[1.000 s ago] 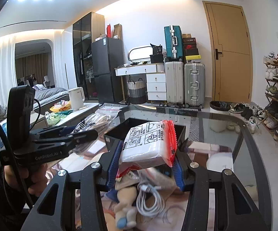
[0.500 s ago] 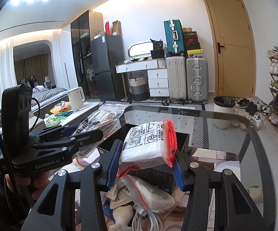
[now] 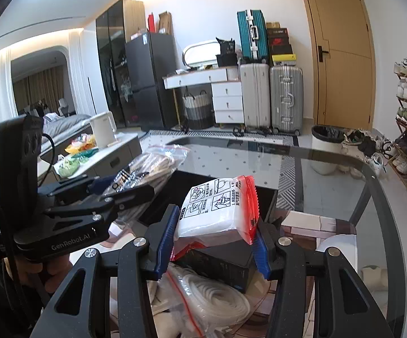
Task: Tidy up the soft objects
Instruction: 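Carry the packet and the adidas bag over the black box with both grippers, then open the right gripper to drop the packet in the box while the left drops the adidas bag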
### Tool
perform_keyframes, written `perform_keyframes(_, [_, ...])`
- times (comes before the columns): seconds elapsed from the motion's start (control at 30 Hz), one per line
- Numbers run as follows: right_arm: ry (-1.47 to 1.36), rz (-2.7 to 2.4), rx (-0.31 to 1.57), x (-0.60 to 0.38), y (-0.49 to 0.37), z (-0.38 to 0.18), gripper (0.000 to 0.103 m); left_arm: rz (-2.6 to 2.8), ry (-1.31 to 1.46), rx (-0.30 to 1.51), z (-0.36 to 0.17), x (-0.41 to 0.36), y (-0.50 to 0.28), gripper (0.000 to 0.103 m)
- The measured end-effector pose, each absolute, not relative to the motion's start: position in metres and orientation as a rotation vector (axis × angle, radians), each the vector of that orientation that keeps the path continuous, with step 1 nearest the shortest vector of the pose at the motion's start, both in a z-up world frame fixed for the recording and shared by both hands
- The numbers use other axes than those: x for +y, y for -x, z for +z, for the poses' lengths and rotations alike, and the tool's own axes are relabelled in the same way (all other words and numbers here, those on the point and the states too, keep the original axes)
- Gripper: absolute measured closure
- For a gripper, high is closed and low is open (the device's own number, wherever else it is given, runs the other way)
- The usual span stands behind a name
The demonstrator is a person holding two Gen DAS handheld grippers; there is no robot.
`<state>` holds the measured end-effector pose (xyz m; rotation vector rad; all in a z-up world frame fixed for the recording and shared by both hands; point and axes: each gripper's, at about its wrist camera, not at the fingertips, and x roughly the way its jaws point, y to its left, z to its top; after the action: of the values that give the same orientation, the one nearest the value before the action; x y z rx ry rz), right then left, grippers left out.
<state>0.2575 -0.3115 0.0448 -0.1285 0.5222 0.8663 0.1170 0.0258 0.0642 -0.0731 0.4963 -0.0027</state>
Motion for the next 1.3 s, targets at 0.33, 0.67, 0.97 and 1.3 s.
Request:
perform_keyframes(0.33, [0.182,0.855,0.544,-0.293,-0.276,0.036,0.055,0.006,0.042,0.548,0.053,0.024,-0.143,0.061])
perform_keyframes(0.67, [0.245,0.861,0.596,-0.273,-0.297,0.018,0.055,-0.001,-0.003,0.606,0.043,0.011,-0.157,0.06])
perform_keyframes(0.97, [0.261,0.862,0.635,-0.269,-0.307,0.005,0.055,-0.008,0.003,0.663,0.031,0.013,-0.165,0.06])
perform_keyframes(1.3, [0.244,0.865,0.627,-0.274,-0.301,0.008,0.047,-0.027,0.007,0.693,0.032,0.016,-0.164,0.059])
